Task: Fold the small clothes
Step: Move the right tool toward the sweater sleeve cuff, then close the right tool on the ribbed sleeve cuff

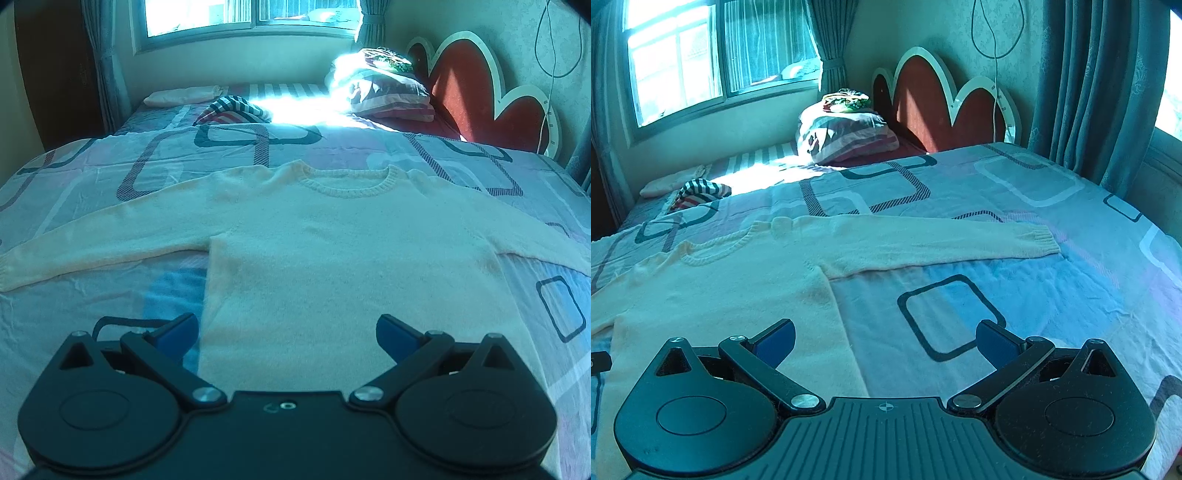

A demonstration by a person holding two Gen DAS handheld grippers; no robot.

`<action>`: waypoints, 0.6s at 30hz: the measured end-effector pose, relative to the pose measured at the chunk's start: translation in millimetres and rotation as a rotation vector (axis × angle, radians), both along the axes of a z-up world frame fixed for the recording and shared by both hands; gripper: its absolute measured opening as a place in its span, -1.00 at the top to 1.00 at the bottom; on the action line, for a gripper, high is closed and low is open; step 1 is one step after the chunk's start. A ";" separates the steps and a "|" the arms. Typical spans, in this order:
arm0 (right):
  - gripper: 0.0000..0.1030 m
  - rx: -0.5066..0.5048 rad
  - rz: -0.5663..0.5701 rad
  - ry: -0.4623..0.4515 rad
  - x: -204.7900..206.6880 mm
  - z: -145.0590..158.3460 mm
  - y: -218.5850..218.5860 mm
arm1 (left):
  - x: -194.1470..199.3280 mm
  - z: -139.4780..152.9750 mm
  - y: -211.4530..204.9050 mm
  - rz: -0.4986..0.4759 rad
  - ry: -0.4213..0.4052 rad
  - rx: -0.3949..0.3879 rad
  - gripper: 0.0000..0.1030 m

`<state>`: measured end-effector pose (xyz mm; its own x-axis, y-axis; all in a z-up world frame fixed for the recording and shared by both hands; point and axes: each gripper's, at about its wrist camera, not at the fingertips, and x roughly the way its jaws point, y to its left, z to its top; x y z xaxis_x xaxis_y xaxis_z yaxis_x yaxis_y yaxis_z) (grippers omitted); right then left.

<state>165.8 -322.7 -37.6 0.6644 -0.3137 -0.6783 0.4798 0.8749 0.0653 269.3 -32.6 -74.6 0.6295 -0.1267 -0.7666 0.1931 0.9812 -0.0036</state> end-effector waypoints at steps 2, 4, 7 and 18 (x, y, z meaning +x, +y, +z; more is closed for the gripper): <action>-0.99 0.005 -0.002 0.010 12.5 -7.6 -24.2 | 11.0 -3.9 -12.6 0.008 0.008 -0.001 -0.93; -0.99 0.012 -0.009 0.023 23.6 -15.4 -47.0 | 21.1 -8.3 -27.6 0.016 0.007 0.005 -0.92; -0.99 0.024 -0.032 0.041 37.9 -28.1 -87.2 | 35.3 -15.7 -49.2 0.024 0.000 0.019 -0.91; -0.62 0.141 -0.159 0.129 64.8 -82.5 -212.1 | 76.2 -46.5 -96.5 0.063 0.040 0.050 -0.77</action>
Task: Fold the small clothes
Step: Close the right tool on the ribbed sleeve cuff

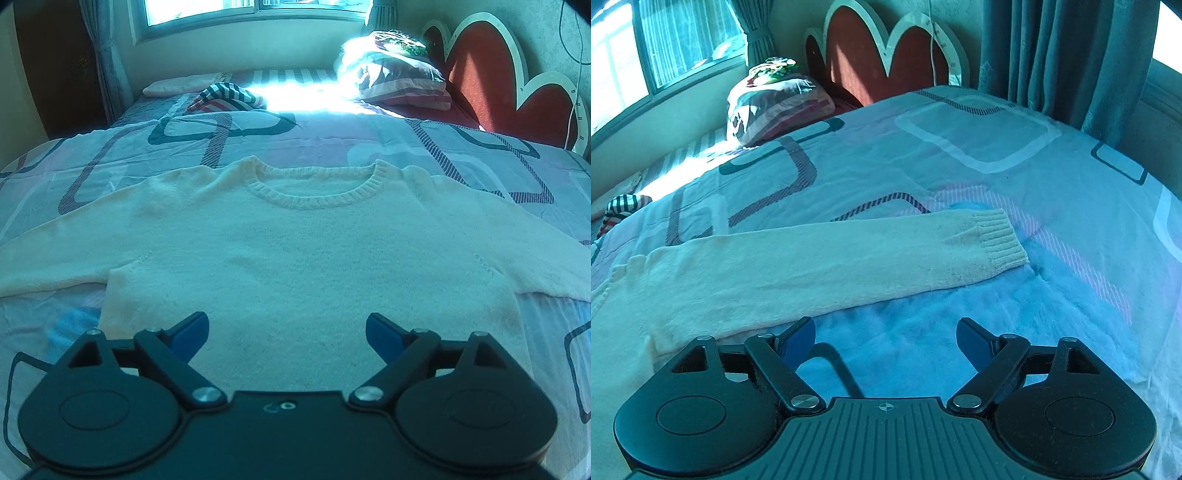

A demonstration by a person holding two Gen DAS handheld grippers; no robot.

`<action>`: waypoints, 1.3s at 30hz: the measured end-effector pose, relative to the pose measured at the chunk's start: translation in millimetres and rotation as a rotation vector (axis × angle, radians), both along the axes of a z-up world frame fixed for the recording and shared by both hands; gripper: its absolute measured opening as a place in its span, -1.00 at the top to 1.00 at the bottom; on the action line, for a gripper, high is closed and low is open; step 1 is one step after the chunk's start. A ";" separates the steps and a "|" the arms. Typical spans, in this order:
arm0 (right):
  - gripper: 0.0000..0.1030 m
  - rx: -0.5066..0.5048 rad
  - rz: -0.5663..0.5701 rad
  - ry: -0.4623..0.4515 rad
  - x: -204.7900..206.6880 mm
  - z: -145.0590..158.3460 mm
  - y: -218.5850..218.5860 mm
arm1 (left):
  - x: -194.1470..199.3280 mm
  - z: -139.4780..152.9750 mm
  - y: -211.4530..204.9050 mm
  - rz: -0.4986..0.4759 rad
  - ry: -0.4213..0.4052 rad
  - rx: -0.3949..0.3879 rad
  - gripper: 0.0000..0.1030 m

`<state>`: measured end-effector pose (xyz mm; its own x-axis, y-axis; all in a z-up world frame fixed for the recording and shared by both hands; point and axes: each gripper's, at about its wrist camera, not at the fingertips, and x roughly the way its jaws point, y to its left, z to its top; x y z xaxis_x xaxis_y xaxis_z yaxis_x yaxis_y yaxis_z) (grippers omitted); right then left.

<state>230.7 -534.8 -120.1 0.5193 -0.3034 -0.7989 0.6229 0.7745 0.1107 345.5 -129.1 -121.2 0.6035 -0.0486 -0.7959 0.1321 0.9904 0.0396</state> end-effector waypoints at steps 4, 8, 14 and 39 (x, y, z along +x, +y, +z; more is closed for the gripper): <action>-0.62 0.062 -0.023 0.014 8.7 -20.2 -21.8 | 6.3 -3.3 -1.9 0.017 -0.001 0.016 -0.76; -0.59 0.111 -0.072 -0.013 15.6 -32.3 -41.4 | 10.6 -2.7 -0.8 0.021 -0.009 0.040 -0.71; -0.01 0.050 -0.112 -0.048 30.3 -35.0 -57.9 | 17.1 -4.2 7.7 0.034 -0.004 0.050 -0.58; 0.88 0.023 0.600 -0.280 143.5 32.9 228.5 | 41.3 10.8 80.6 0.123 -0.031 -0.035 -0.35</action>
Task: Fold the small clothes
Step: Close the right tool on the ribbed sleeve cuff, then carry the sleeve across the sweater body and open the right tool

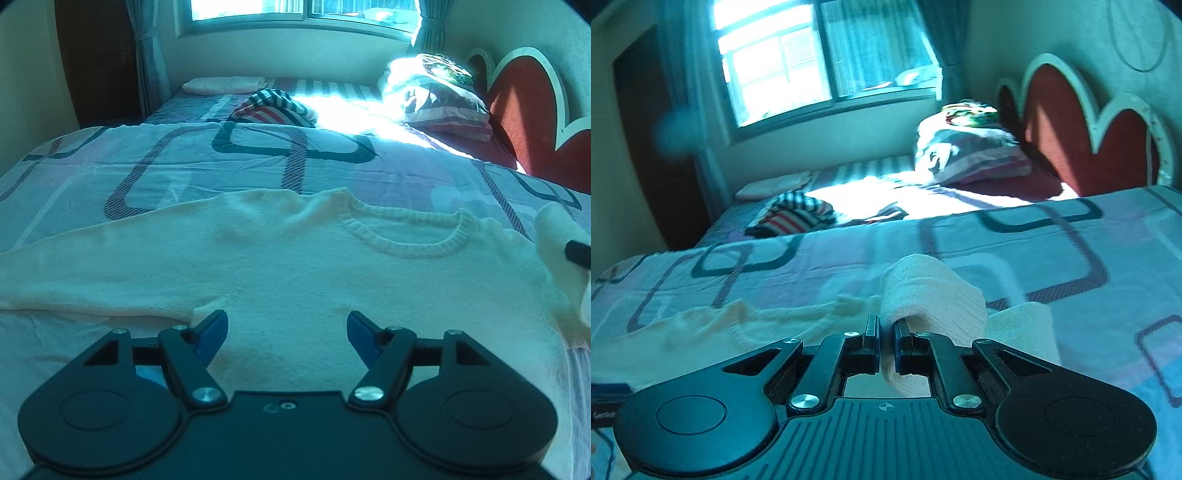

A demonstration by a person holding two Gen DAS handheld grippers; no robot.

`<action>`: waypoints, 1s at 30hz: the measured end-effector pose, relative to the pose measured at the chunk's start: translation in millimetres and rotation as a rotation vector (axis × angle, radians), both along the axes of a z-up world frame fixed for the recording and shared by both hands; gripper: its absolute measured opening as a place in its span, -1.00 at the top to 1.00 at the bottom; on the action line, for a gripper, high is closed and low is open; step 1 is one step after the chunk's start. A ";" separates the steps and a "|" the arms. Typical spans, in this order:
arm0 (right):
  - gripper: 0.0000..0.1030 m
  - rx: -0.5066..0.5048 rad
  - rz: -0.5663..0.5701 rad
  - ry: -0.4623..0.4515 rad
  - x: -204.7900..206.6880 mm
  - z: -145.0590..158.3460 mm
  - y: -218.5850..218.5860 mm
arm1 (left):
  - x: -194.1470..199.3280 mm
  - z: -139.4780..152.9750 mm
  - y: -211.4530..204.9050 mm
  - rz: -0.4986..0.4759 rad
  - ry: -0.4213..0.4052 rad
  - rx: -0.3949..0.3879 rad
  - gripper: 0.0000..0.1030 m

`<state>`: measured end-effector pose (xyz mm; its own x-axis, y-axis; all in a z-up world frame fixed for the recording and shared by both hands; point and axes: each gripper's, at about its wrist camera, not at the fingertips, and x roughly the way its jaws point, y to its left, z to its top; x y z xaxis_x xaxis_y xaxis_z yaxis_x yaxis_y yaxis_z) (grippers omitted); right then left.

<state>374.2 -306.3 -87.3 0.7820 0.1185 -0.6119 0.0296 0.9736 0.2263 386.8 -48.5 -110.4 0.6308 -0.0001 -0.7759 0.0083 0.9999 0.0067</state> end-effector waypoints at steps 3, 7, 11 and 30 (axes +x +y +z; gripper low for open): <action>0.87 0.002 0.104 0.054 8.4 -22.3 45.6 | 2.0 -1.0 14.2 0.022 0.001 -0.003 -0.35; 0.42 0.024 0.182 0.113 8.6 -38.1 68.4 | 5.0 -3.3 19.0 0.007 0.020 -0.044 -0.43; -0.34 0.000 0.153 0.038 -15.9 -27.8 53.0 | 7.9 -8.4 6.3 -0.055 0.037 -0.106 -0.53; -0.34 -0.085 -0.188 0.195 -67.3 -56.0 -62.5 | 25.5 -48.1 -108.5 -0.225 -0.041 0.016 -0.17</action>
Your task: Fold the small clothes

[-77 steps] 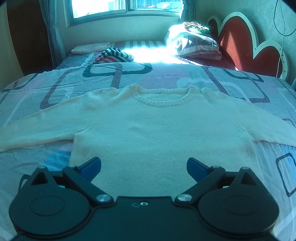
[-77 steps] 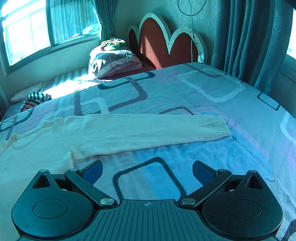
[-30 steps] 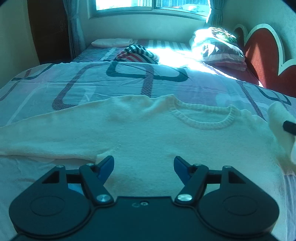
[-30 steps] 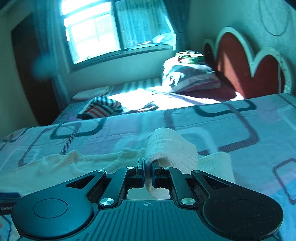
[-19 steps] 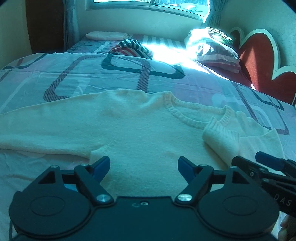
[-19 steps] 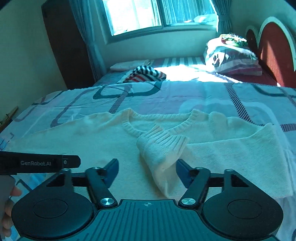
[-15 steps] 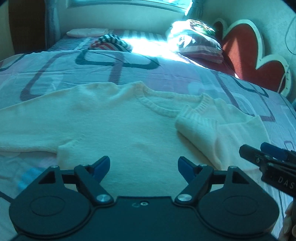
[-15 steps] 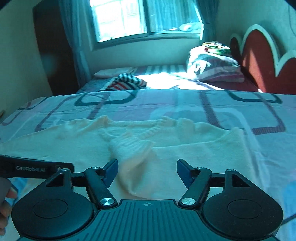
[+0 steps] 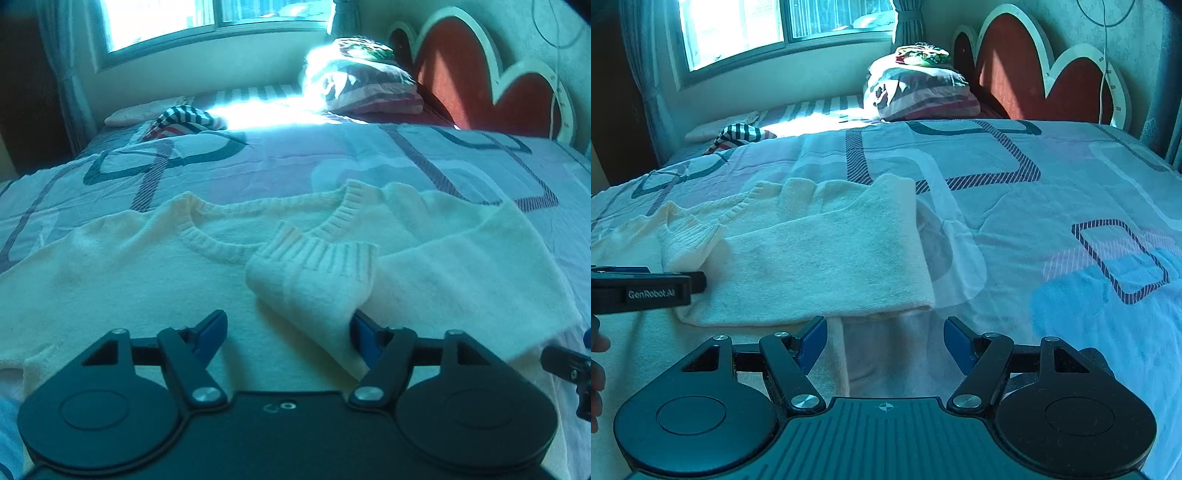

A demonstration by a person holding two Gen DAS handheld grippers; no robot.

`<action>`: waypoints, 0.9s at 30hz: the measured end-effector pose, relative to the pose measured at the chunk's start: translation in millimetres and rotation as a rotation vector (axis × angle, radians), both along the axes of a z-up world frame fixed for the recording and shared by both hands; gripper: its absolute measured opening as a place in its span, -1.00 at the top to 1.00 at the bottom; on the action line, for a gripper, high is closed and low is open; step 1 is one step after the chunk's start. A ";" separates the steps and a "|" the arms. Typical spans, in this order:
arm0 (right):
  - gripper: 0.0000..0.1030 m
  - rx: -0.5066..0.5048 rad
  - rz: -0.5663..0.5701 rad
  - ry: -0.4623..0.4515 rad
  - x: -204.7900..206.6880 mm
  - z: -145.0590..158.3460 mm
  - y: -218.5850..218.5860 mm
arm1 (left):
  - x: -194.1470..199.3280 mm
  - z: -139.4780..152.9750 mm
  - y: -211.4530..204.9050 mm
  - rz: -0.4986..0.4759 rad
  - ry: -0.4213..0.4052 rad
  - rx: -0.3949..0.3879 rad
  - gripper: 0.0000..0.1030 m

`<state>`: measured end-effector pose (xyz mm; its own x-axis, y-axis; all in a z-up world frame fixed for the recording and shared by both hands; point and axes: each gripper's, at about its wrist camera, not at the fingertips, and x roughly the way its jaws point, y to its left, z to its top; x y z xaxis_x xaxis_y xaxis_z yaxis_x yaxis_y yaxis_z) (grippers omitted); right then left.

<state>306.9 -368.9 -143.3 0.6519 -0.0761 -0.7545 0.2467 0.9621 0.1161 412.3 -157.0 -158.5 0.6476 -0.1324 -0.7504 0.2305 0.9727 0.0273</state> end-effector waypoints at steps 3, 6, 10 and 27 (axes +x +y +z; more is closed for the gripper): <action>-0.34 0.018 0.003 0.008 2.7 -3.2 -2.0 | 4.8 6.6 22.7 0.042 0.016 -0.087 0.32; -0.34 0.032 0.010 0.002 4.7 -2.7 -1.7 | 4.7 12.9 41.6 0.080 -0.003 -0.143 0.62; -0.34 0.031 0.015 0.016 6.7 -7.0 0.0 | 4.6 8.9 58.1 0.081 0.036 -0.220 0.83; 0.55 0.066 0.039 -0.030 30.0 -12.5 18.8 | 21.4 43.7 127.4 0.190 -0.081 -0.366 0.86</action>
